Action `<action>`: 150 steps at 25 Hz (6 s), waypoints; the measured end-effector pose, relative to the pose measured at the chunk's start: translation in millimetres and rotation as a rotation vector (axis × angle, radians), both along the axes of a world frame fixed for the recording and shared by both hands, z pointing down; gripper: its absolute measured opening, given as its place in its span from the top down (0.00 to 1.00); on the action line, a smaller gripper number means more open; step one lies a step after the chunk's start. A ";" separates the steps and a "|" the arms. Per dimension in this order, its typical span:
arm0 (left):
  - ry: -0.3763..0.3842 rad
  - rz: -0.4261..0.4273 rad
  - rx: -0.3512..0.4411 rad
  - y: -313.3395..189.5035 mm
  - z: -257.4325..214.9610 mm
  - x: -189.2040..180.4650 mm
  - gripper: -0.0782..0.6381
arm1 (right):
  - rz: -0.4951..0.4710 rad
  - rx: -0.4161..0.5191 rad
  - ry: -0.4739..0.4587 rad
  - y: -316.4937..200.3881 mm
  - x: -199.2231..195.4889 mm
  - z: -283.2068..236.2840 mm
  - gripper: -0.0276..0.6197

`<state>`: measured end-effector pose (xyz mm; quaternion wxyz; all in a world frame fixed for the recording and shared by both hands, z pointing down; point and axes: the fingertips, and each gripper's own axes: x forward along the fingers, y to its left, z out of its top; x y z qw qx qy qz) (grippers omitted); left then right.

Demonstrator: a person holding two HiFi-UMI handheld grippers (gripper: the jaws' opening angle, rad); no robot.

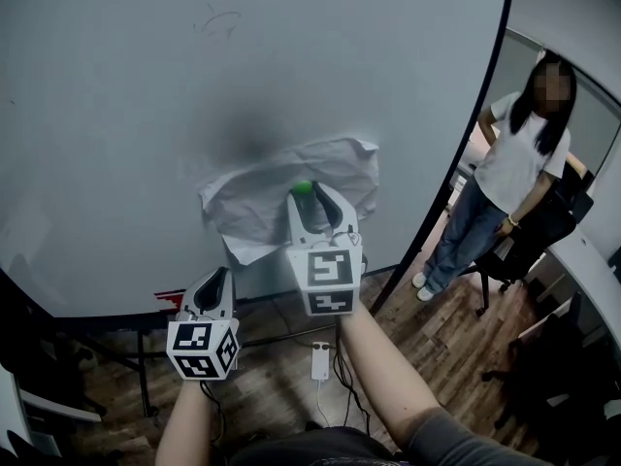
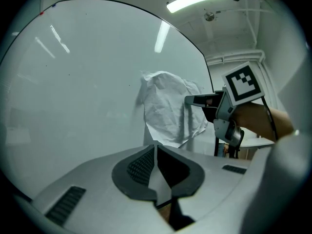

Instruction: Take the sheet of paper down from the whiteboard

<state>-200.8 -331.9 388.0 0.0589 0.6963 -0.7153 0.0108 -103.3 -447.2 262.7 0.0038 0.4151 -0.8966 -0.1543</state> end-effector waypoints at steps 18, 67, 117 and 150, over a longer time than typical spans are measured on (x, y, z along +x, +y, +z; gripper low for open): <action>0.012 0.043 0.015 -7.0 -0.2 6.8 0.87 | 0.029 0.005 0.007 -3.5 0.0 2.3 0.76; 0.153 0.061 0.061 -28.6 -10.2 -2.8 0.87 | 0.038 0.024 0.019 4.1 3.4 7.4 0.84; 0.069 0.177 -0.032 26.9 23.4 -21.8 0.88 | 0.111 0.004 -0.042 90.3 41.4 56.9 0.86; -0.044 0.136 -0.095 170.9 55.9 9.8 0.88 | 0.051 -0.054 -0.107 246.9 85.1 97.0 0.86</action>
